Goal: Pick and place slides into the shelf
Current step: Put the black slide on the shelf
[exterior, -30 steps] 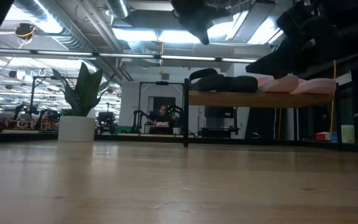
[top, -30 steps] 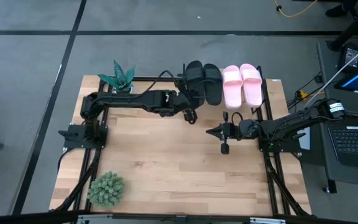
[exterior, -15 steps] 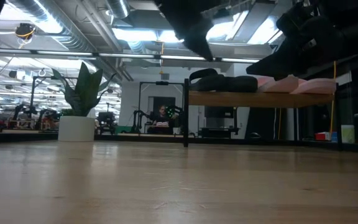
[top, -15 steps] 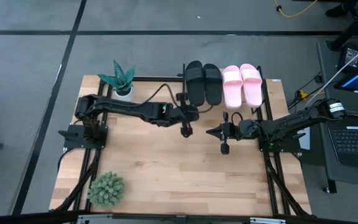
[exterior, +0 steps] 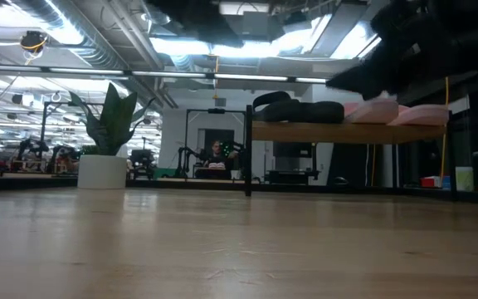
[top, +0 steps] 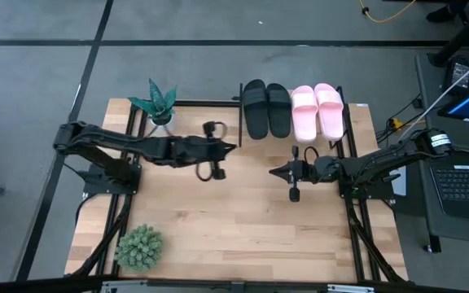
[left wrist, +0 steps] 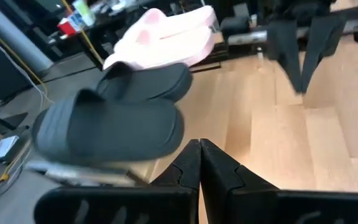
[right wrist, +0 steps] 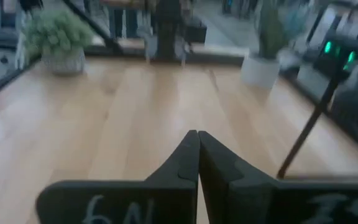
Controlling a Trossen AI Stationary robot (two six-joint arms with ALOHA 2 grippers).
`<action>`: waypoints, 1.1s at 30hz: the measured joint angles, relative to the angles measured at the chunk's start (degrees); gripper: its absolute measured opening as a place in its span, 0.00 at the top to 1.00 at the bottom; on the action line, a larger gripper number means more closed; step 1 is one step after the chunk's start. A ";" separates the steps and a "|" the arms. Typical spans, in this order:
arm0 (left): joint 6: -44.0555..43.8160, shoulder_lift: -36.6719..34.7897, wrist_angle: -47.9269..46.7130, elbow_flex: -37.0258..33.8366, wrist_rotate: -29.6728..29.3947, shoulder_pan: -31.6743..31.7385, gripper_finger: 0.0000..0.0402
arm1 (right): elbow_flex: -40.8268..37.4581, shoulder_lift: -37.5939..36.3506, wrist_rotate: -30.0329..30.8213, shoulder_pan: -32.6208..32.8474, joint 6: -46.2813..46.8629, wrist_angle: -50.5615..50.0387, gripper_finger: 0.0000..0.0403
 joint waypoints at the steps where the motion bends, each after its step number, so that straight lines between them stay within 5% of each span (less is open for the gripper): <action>1: -0.34 -1.94 1.80 -2.47 0.02 0.01 1.00 | 0.00 0.00 0.04 0.00 -0.80 1.84 0.98; 5: -1.55 -9.27 9.74 -11.44 1.29 -0.35 1.00 | 0.46 -0.02 5.83 -0.12 -6.09 6.15 0.98; 9: -2.87 -14.94 13.37 -17.49 1.43 -0.80 1.00 | 5.24 -0.03 12.89 -2.07 -9.29 -0.78 0.99; 21: -2.54 -19.17 13.97 -21.33 1.44 0.30 1.00 | 25.79 3.07 13.20 -12.70 -2.81 -37.91 1.00; 33: -2.59 -19.13 12.70 -21.35 5.49 3.01 1.00 | 26.45 9.10 13.08 -15.94 -1.60 -37.90 1.00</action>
